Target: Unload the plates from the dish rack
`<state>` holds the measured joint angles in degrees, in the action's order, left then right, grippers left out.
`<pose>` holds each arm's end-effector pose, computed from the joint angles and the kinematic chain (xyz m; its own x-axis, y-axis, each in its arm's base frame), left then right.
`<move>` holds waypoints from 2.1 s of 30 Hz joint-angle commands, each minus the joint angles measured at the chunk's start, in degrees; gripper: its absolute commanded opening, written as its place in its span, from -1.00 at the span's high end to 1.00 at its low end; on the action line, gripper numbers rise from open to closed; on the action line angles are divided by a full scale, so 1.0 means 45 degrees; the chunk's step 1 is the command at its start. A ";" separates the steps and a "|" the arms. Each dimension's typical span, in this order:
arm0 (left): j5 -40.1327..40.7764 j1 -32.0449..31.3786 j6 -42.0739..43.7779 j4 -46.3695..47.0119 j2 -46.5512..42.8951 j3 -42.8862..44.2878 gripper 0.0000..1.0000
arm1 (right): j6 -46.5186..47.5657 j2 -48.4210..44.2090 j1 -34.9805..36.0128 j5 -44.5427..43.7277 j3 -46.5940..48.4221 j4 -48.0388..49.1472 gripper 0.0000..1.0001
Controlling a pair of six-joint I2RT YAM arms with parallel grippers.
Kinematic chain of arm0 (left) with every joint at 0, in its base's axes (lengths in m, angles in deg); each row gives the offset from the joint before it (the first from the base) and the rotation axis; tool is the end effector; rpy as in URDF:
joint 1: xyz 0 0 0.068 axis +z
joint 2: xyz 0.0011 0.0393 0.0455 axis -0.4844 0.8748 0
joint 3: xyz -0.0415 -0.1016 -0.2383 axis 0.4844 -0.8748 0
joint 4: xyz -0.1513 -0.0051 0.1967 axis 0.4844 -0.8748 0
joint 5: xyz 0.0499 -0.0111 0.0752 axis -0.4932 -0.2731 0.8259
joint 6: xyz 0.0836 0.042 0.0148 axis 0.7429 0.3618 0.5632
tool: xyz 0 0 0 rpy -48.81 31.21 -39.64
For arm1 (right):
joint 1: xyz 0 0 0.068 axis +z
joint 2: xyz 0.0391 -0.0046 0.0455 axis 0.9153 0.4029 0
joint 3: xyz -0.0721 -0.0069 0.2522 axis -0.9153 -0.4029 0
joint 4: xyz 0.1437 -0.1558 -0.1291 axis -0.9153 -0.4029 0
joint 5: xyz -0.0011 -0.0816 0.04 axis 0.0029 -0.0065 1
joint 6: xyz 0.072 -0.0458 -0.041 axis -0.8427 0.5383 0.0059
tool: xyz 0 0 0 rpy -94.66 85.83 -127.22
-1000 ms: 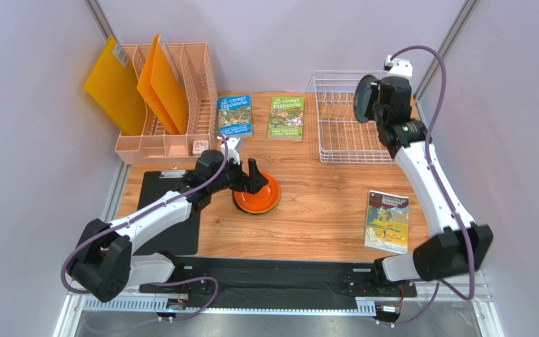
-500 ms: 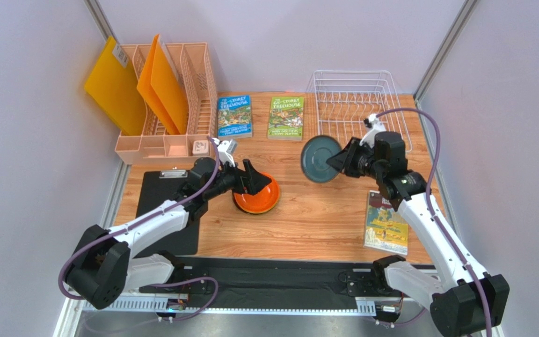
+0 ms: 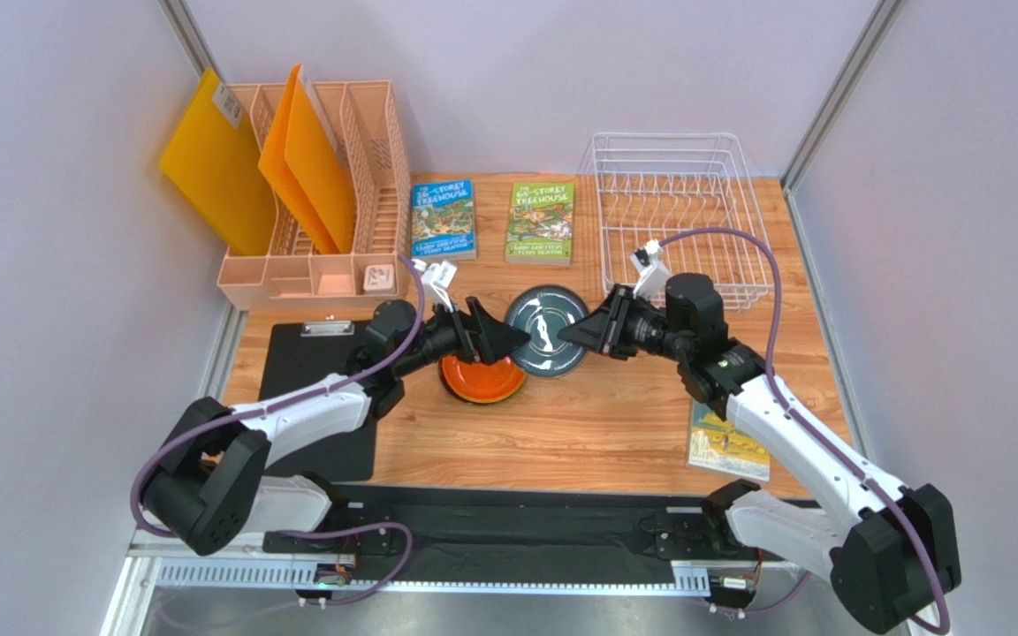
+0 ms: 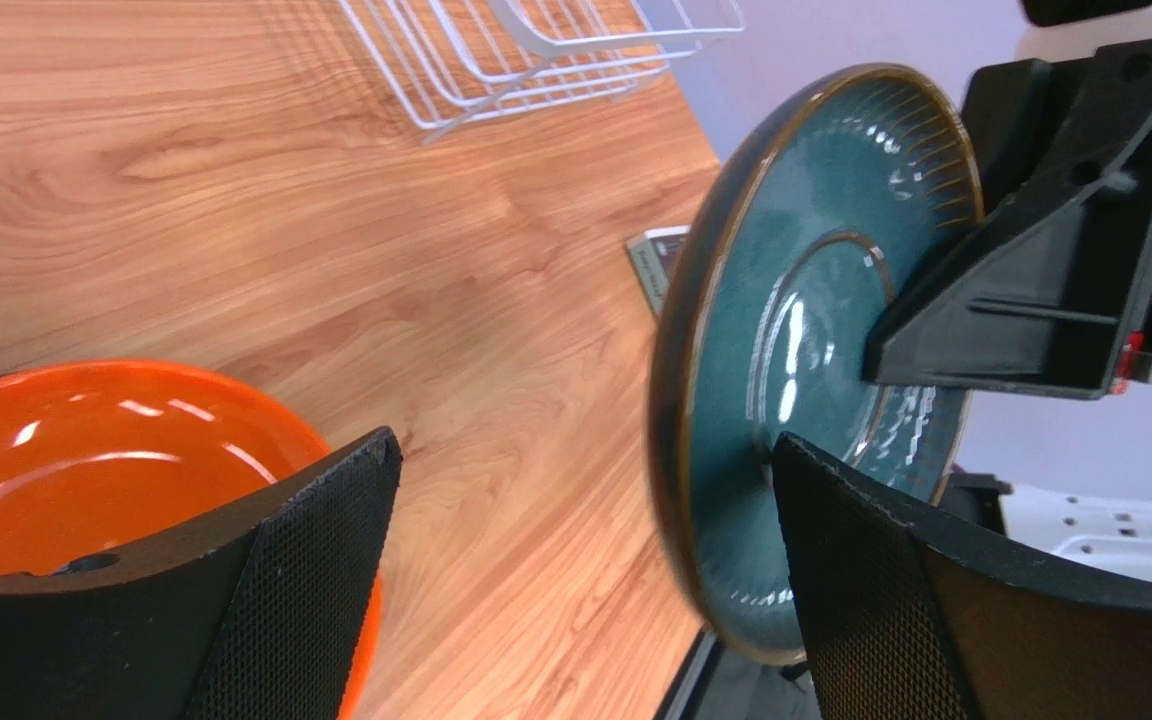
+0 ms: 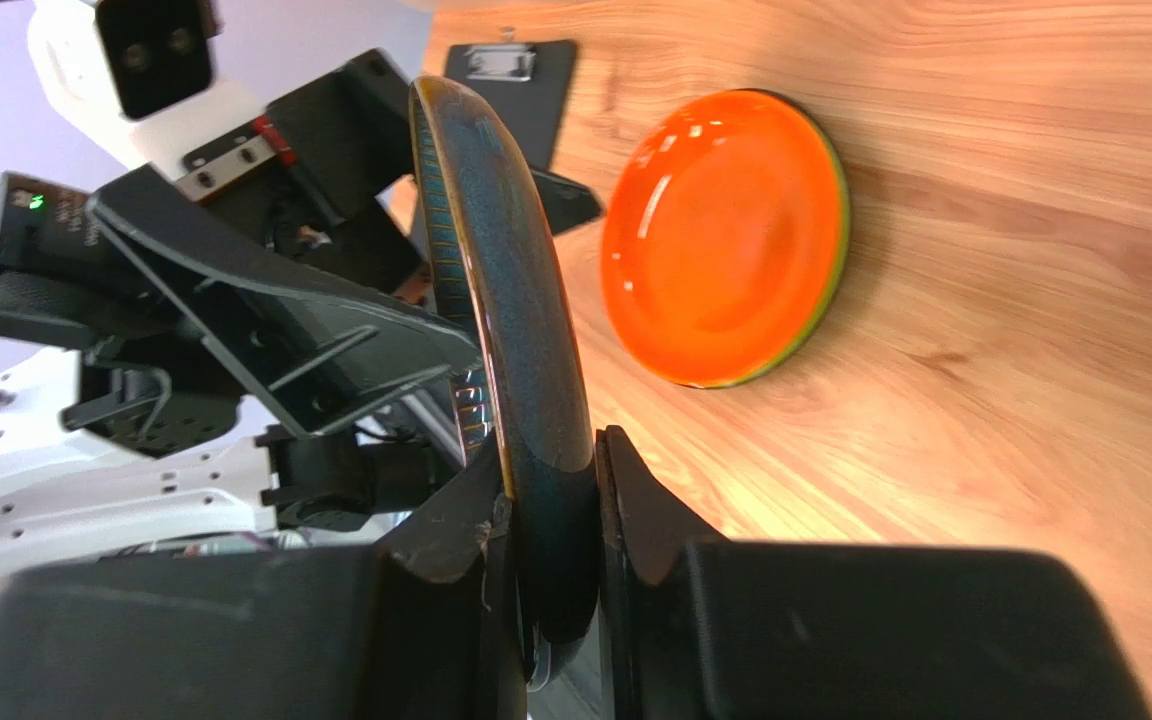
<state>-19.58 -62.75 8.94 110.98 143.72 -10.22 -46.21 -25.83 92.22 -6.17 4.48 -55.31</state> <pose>0.2374 -0.1975 0.2157 -0.6615 -0.3309 -0.6730 0.5069 0.4641 -0.7264 0.2193 0.1509 0.2561 -0.7966 0.2699 -0.5410 -0.3117 0.5834 0.7500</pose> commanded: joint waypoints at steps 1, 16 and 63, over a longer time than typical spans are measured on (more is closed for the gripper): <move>-0.0545 -0.0091 -0.0746 0.2100 0.0566 0.0032 -0.89 | -0.1367 0.0514 0.0477 0.1034 0.0028 0.3086 1.00; -0.1133 -0.0111 -0.1315 0.3257 0.1037 -0.0299 1.00 | -0.1976 0.1960 0.0673 0.1896 -0.0052 0.4651 0.94; 0.3889 0.0944 0.1362 -0.0747 -0.0332 -0.1218 1.00 | 0.1813 0.1336 -0.0089 -0.2343 0.0984 -0.1443 -0.21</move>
<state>-1.42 -58.82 15.56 102.94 140.62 -19.22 -38.60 -19.62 92.05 -17.09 9.09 -63.90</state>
